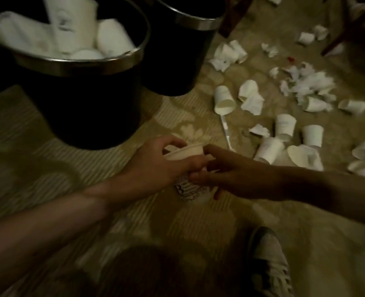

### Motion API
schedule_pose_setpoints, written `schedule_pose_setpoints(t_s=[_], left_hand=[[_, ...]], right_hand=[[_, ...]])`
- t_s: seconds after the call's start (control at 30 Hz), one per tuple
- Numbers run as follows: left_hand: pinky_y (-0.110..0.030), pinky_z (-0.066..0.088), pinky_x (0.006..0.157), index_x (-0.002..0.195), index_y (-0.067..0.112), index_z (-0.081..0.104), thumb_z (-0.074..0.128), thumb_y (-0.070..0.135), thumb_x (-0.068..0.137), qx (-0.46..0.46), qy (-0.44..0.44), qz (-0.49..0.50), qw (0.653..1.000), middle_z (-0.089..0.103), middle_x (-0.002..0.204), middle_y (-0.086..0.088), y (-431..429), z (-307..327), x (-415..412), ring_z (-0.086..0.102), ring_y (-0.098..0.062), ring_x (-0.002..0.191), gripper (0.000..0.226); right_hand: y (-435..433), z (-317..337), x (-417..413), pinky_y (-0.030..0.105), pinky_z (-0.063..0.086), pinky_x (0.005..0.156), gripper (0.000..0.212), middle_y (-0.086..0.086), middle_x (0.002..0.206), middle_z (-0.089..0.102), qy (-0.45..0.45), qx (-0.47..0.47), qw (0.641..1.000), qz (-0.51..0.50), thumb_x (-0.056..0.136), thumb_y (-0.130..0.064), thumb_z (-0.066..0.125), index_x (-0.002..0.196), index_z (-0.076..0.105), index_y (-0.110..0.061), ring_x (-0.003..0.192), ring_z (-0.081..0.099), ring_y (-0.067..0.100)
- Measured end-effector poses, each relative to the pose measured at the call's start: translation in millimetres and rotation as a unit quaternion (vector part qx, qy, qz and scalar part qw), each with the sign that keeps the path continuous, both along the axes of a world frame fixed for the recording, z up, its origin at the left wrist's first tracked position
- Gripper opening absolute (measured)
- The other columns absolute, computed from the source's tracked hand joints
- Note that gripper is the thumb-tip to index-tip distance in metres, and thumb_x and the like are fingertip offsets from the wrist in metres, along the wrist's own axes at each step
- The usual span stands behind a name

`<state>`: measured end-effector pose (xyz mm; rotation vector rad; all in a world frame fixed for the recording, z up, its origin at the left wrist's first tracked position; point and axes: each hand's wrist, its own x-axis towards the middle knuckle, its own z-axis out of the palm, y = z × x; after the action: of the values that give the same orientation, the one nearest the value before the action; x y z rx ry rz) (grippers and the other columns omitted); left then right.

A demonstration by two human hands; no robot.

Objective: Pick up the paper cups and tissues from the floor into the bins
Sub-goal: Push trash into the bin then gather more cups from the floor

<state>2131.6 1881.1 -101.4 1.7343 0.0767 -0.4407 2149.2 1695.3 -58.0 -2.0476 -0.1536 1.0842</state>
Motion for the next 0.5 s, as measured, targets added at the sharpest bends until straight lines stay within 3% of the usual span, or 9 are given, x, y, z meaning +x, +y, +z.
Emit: schedule_pose_setpoints(t_s=[0.13, 0.2, 0.27, 0.37, 0.5], left_hand=[[-0.012, 0.051, 0.051, 0.125, 0.038, 0.051, 0.077, 0.061, 0.036, -0.033, 0.055, -0.049, 0.997, 0.063, 0.102, 0.007, -42.1, 18.5, 18.1, 0.066, 0.009, 0.074, 0.095], [-0.013, 0.051, 0.050, 0.127, 0.037, 0.048, 0.079, 0.053, 0.031, -0.028, 0.095, -0.075, 0.992, 0.062, 0.100, 0.008, -68.7, 25.6, 25.3, 0.069, 0.002, 0.072, 0.102], [-0.014, 0.050, 0.048, 0.121, 0.029, 0.054, 0.079, 0.045, 0.029, -0.020, 0.126, -0.102, 0.987, 0.067, 0.096, 0.005, -95.0, 32.5, 35.4, 0.071, -0.006, 0.070, 0.096], [-0.018, 0.052, 0.047, 0.104, 0.015, 0.067, 0.077, 0.040, 0.039, -0.003, 0.138, -0.131, 0.982, 0.077, 0.081, -0.001, -127.9, 47.4, 55.3, 0.073, -0.011, 0.067, 0.070], [-0.036, 0.055, 0.084, 0.109, 0.023, 0.071, 0.075, 0.049, 0.068, 0.007, 0.151, -0.237, 0.960, 0.077, 0.099, 0.000, -168.4, 61.4, 71.5, 0.073, -0.014, 0.094, 0.049]], right_hand=[[-55.1, -6.8, -20.4, 0.035, 0.058, 0.074, 0.071, -0.002, 0.115, 0.068, -0.025, 0.077, 0.989, -0.127, 0.072, -0.053, 0.063, 0.136, 0.039, -0.034, 0.097, 0.069, 0.015], [-81.7, -9.3, -28.0, 0.034, 0.058, 0.074, 0.067, -0.003, 0.117, 0.067, -0.030, 0.109, 0.981, -0.159, 0.075, -0.050, 0.061, 0.136, 0.039, -0.033, 0.099, 0.068, 0.013], [-104.6, -12.5, -30.2, 0.035, 0.057, 0.075, 0.065, -0.001, 0.119, 0.067, -0.041, 0.139, 0.972, -0.184, 0.077, -0.047, 0.060, 0.137, 0.039, -0.030, 0.102, 0.067, 0.017], [-133.1, -14.3, -23.4, 0.036, 0.056, 0.073, 0.062, 0.004, 0.116, 0.068, -0.054, 0.189, 0.955, -0.222, 0.081, -0.042, 0.058, 0.138, 0.040, -0.025, 0.100, 0.068, 0.022], [-164.3, -19.6, -8.8, 0.041, 0.056, 0.075, 0.055, 0.006, 0.113, 0.068, -0.056, 0.239, 0.935, -0.257, 0.086, -0.041, 0.056, 0.137, 0.042, -0.024, 0.091, 0.068, 0.019]])
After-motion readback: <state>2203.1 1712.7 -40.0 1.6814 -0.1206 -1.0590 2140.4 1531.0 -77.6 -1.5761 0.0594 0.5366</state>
